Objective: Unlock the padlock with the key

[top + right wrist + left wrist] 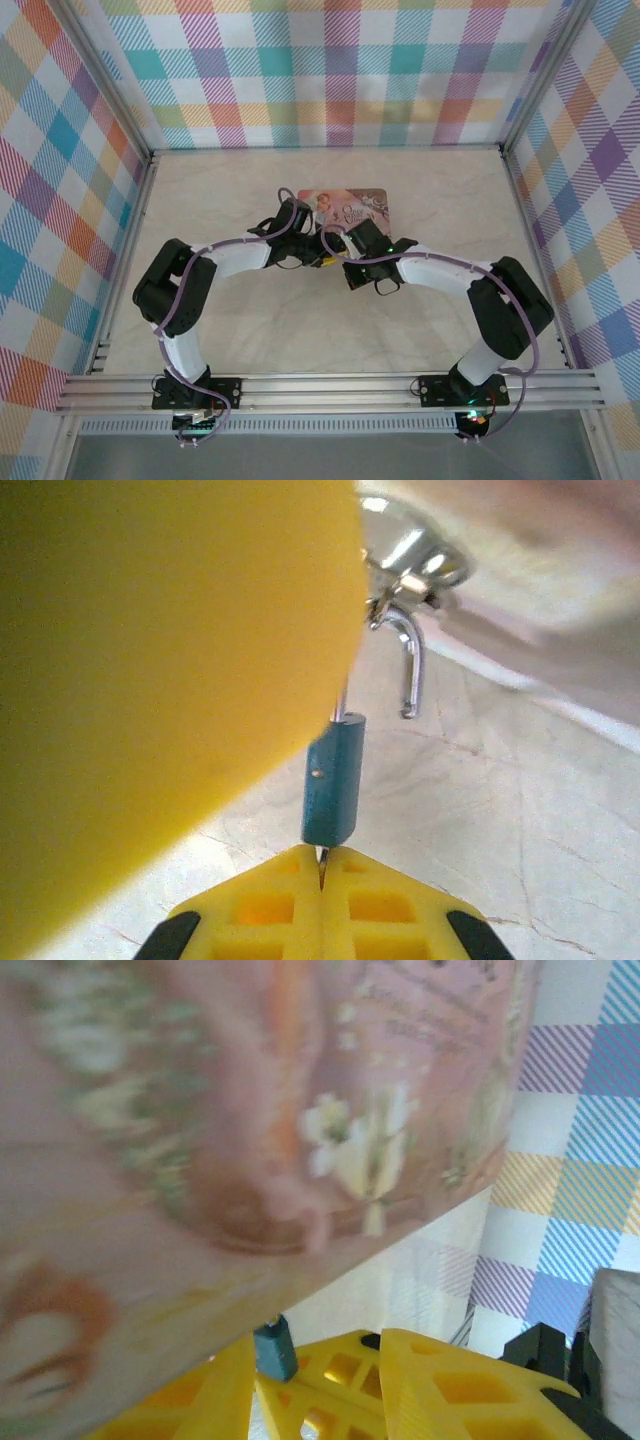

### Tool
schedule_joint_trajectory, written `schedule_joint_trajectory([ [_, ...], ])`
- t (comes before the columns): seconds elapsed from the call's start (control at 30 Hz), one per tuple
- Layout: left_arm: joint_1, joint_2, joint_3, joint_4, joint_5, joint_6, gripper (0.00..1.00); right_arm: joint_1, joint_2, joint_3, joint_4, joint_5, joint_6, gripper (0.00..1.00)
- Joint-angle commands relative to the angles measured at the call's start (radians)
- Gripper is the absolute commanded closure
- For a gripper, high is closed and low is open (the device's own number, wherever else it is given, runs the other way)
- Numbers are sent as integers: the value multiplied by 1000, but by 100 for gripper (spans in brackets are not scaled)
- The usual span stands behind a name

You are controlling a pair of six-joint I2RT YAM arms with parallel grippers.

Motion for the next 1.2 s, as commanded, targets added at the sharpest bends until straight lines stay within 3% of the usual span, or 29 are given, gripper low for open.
schedule_joint_trajectory([
  [0.0, -6, -58, -41, 15, -37, -12, 62, 6, 17, -4, 20, -50, -35, 100],
  [0.67, 66, -310, -154, -129, -225, 65, 53, 5, 2, -7, -24, -24, -128, 100],
  [1.17, 120, -277, -82, -218, -424, 99, 47, 73, 37, 56, 21, -112, -116, 100],
])
